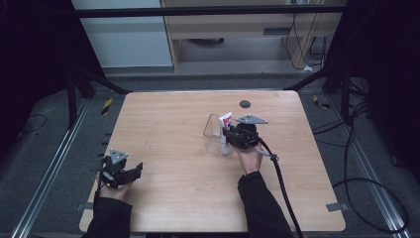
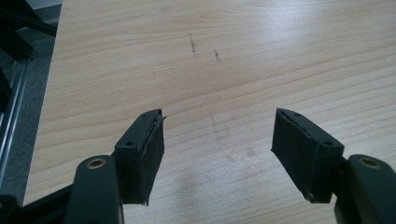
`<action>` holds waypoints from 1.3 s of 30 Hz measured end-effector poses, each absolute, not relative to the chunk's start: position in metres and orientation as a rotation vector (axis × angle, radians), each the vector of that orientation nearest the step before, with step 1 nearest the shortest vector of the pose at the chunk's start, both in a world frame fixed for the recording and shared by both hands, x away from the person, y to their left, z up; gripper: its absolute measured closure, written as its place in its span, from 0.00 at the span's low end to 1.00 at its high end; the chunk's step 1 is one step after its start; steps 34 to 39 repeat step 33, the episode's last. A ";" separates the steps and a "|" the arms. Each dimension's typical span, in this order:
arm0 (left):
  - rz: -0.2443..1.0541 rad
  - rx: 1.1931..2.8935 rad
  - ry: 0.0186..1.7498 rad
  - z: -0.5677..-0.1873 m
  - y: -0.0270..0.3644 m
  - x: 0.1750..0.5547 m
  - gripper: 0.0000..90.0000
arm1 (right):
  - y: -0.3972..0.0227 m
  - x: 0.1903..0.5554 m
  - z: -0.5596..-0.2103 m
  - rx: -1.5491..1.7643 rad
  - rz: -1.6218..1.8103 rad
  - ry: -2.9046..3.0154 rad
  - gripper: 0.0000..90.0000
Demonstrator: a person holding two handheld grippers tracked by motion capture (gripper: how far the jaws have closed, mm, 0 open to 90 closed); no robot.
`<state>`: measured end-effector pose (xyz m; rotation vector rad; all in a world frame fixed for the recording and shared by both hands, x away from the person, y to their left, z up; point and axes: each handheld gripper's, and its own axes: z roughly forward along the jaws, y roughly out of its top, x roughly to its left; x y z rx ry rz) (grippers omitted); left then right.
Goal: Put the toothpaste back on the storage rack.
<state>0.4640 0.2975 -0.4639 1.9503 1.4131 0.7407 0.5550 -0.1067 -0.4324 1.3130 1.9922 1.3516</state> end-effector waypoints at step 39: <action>0.747 1.928 1.403 -0.459 0.302 0.459 0.34 | -0.202 0.479 -0.412 1.215 1.262 1.847 0.24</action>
